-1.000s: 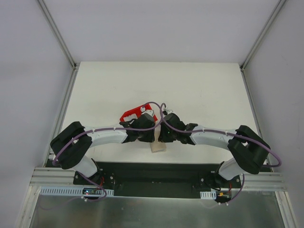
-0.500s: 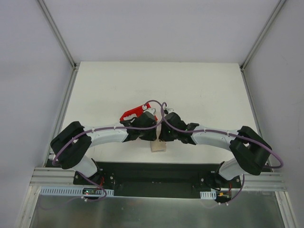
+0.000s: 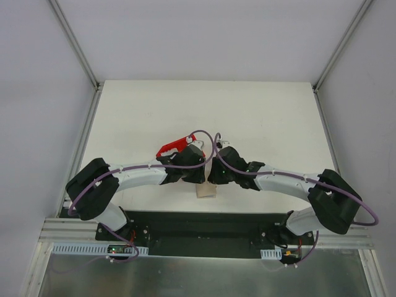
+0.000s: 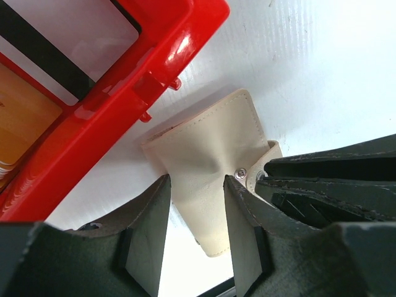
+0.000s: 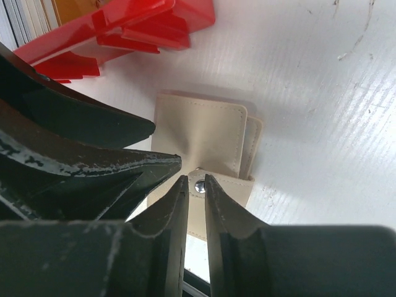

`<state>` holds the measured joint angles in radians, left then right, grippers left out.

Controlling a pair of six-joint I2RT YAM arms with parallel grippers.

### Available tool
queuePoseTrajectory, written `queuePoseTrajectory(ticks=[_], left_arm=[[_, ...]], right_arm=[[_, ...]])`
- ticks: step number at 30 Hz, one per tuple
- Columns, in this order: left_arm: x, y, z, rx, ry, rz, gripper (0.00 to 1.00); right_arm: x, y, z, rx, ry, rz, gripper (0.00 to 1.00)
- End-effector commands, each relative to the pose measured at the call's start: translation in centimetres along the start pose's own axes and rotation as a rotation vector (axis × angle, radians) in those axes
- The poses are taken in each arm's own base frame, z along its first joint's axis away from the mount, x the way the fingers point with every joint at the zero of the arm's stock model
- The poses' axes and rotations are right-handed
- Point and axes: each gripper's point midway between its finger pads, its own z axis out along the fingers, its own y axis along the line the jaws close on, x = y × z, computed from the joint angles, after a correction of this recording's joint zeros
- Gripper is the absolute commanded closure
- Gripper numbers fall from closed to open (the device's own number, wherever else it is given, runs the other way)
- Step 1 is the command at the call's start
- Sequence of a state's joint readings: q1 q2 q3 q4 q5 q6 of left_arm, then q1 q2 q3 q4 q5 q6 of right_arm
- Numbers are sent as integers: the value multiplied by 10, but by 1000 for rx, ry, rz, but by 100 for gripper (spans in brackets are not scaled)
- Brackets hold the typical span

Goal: Put the credit cards into the card holder
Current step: Close the card holder at the center of the board.

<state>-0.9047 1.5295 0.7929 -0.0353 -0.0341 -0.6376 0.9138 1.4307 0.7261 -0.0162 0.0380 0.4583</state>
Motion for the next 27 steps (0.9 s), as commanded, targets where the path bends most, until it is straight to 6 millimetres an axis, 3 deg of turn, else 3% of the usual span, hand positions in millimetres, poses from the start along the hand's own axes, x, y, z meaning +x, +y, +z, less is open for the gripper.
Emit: queuePoseTrajectory(ticks=[1, 12, 19, 27], left_arm=[[1, -5, -4, 16, -6, 29, 61], [11, 0, -2, 14, 29, 43, 62], [21, 4, 1, 8, 58, 50, 63], [16, -1, -4, 23, 39, 48, 63]], right_arm=[[-1, 3, -8, -26, -11, 17, 81], [9, -6, -10, 2, -4, 48, 82], [6, -4, -6, 1, -3, 34, 82], [2, 3, -2, -16, 7, 19, 82]])
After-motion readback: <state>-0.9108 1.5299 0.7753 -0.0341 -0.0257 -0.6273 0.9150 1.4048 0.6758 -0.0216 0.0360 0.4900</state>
